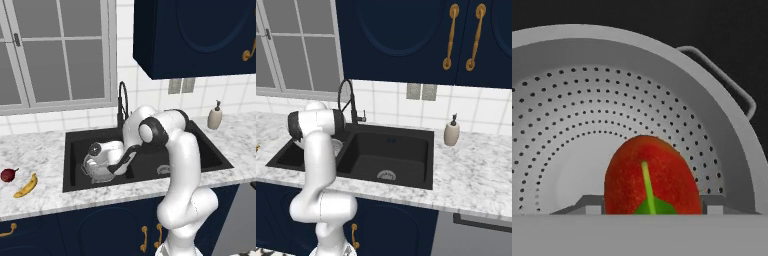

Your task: Put the colander in the sink, put the pear, mango, banana in the colander, and turn on the sink faucet and pour water over the colander.

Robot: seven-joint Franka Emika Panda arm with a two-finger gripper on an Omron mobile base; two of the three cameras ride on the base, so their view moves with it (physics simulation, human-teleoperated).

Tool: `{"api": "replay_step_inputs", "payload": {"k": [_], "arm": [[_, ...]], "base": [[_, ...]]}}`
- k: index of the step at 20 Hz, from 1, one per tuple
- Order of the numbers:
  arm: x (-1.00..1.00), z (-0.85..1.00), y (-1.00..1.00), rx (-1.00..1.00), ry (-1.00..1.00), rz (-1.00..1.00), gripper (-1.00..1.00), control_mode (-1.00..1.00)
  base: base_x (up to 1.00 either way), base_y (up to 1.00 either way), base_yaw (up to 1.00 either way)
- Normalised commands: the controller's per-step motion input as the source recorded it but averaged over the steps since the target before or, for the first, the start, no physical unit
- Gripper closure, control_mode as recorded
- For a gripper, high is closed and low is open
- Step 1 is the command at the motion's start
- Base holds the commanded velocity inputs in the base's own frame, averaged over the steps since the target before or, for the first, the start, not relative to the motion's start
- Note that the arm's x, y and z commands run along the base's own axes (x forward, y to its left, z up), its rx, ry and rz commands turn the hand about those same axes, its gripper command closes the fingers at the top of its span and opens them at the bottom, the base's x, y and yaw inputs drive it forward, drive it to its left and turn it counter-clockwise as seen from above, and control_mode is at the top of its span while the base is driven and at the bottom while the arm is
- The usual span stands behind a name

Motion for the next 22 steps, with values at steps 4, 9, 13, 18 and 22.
{"api": "replay_step_inputs", "payload": {"k": [4, 9, 13, 18, 22], "arm": [[0.10, -0.01, 0.07, 0.00, -0.02, 0.00, -1.00, -1.00], [0.05, 0.43, 0.14, 0.01, 0.01, 0.00, -1.00, -1.00], [0.16, 0.57, 0.09, 0.01, 0.17, 0.00, -1.00, -1.00], [0.02, 0.83, 0.20, 0.02, 0.11, 0.00, -1.00, -1.00], [-0.19, 1.00, 0.69, 0.00, 0.07, 0.00, -1.00, -1.00]], "base": [[0.00, 0.00, 0.00], [0.00, 0.00, 0.00], [0.00, 0.00, 0.00], [0.00, 0.00, 0.00], [0.00, 0.00, 0.00]]}}
